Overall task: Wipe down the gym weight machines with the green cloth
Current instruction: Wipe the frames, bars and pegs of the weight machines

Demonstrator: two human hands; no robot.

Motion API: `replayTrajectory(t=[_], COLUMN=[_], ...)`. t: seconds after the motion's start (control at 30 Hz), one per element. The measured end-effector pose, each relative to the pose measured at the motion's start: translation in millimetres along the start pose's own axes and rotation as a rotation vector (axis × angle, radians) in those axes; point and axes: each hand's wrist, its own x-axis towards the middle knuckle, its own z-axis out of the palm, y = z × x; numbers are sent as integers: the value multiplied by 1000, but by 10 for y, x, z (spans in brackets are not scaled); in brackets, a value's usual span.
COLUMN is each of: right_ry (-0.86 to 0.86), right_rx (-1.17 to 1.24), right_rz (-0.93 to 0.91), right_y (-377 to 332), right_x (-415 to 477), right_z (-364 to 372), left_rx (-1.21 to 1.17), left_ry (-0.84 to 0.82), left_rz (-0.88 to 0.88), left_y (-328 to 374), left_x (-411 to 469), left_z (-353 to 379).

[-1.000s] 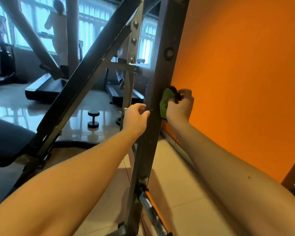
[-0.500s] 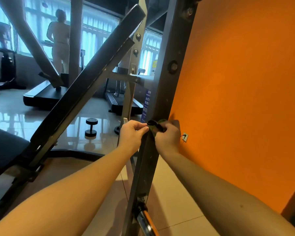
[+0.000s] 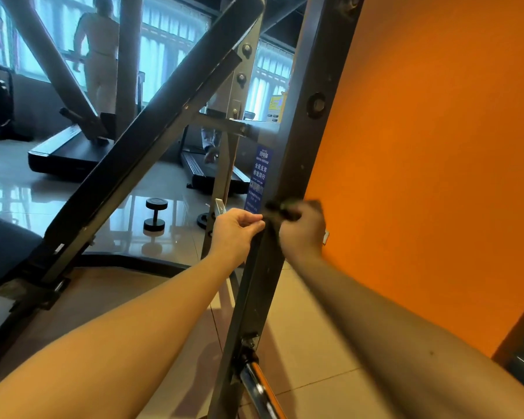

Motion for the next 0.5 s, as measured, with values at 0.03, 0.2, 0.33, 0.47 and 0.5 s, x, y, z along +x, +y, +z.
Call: replayTrajectory(t=[0.03,0.2,0.33,0.47,0.5], right_ry=[38,85,-106,97,176], right_rx=[33,7,-49,39,93], right_rz=[-27,-92,90,8,8], right_y=[-154,-123,205,-320,-537], right_x=[200,191,-485,214,467], right_z=[-67,26,140,-28,-125], left_rx=[-1,5,11,18,30], left_ry=[2,9,3,-1,0], left_rz=[1,29,22,25,26], left_y=[-4,5,-7,-20,-18], left_x=[-10,17,45,11,0], left_z=[-1,-30,-17,-16,-10])
